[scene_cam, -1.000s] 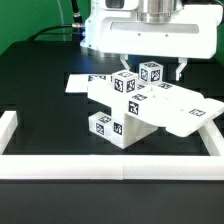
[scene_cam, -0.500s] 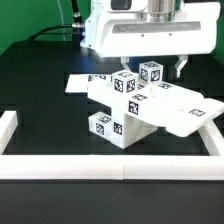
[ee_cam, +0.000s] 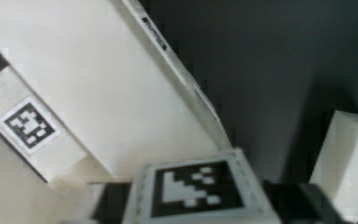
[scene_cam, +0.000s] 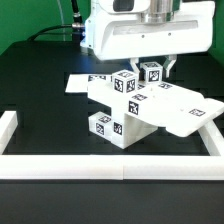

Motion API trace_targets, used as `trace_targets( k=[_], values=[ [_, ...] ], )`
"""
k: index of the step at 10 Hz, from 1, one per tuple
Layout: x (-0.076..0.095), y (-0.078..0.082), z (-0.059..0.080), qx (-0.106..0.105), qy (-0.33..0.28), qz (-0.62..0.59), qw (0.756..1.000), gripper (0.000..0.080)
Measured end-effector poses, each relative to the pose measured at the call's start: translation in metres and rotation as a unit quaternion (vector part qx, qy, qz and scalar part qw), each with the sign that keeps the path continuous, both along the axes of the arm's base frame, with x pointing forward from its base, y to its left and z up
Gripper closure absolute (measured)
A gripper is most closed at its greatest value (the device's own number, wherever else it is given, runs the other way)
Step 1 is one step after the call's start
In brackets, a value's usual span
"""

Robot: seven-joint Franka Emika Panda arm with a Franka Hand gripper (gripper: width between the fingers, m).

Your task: Assemble chair

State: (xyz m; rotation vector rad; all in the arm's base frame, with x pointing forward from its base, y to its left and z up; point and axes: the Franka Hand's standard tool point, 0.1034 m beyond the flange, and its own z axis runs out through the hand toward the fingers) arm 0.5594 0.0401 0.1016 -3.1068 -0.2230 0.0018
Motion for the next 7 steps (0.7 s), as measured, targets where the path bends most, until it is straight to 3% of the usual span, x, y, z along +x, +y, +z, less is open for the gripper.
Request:
trace_targets(
  k=[4, 7],
  values=[
    [0.0009, -0.0031, -0.0002, 0.006, -0.002, -0.069, 0.998, 0.0531],
    [0.0013, -0.0032, 0.0000, 0.014, 0.003, -0.220, 0.975, 0.0531]
  ],
)
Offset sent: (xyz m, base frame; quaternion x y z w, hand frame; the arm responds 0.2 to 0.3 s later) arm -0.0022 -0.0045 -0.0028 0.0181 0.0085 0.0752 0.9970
